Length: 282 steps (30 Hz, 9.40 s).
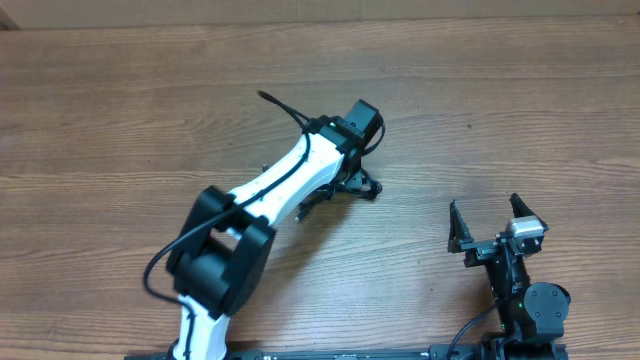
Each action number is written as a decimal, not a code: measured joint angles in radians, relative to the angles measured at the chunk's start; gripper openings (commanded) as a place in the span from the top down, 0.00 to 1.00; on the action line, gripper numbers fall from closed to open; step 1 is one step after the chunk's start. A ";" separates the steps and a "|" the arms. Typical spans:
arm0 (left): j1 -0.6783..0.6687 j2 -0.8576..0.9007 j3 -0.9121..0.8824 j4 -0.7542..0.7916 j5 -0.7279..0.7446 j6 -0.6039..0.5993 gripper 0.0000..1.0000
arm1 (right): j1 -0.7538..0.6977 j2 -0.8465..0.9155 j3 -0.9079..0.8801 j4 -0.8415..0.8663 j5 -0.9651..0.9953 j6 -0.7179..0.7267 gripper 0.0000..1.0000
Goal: Untangle cables
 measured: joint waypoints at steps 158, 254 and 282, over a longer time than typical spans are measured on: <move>0.009 -0.298 0.025 -0.006 1.000 1.797 0.96 | -0.006 0.754 0.544 -0.238 -0.838 -0.711 0.96; 0.118 -0.373 0.037 0.054 1.089 1.420 0.96 | -0.003 0.757 0.544 0.077 -0.775 -0.258 0.83; 0.118 -0.373 0.037 0.024 1.049 1.373 0.96 | -0.001 0.757 0.544 0.018 -0.771 -0.484 0.50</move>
